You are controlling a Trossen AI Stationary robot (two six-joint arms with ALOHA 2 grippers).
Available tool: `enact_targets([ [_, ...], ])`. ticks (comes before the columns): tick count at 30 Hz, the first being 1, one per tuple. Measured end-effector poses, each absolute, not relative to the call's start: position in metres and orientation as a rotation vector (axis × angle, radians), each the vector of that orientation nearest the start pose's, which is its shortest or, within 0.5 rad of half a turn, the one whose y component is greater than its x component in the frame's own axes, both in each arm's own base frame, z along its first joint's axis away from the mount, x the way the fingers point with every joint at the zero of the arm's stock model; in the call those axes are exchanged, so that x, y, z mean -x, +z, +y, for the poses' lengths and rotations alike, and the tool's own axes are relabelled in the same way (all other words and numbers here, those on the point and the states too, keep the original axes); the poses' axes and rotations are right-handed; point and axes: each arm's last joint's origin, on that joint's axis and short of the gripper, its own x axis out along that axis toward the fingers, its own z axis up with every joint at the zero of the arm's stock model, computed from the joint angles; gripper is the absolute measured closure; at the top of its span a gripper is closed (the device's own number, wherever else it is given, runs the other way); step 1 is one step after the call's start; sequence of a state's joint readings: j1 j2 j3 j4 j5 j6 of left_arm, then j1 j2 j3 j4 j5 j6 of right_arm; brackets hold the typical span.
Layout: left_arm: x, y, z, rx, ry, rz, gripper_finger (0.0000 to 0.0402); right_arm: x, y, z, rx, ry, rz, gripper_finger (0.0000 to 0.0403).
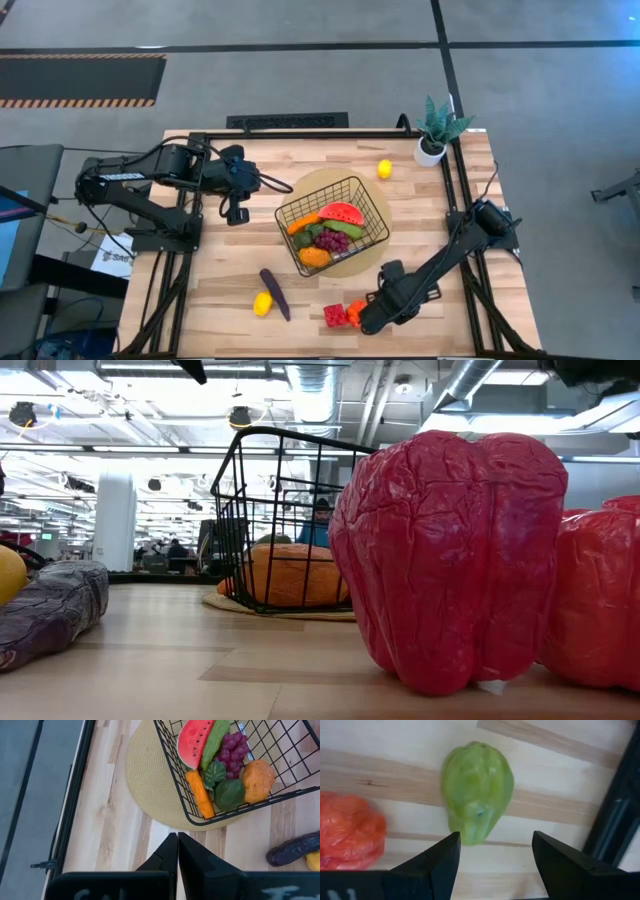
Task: Build produce basket
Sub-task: Put the green chayote into the wire basket
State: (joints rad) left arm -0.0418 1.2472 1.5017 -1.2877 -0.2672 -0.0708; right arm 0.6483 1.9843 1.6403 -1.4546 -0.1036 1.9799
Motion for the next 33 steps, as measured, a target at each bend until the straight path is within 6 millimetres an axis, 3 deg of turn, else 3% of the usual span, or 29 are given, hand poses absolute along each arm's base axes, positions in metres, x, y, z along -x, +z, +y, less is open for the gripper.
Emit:
enact_targets([
  [22,-0.207,0.391,-0.001,-0.095,0.241,1.014,0.0401,-0.276,0.175,0.211,-0.941,-1.217,1.41,0.0137],
  [30,-0.207,0.391,-0.001,-0.094,0.24,1.014,0.0401,-0.276,0.172,0.211,-0.951,-1.208,1.407,0.014],
  [33,-0.207,0.391,-0.001,-0.094,0.239,1.014,0.0401,-0.277,0.172,0.21,-0.951,-1.211,1.407,0.0162],
])
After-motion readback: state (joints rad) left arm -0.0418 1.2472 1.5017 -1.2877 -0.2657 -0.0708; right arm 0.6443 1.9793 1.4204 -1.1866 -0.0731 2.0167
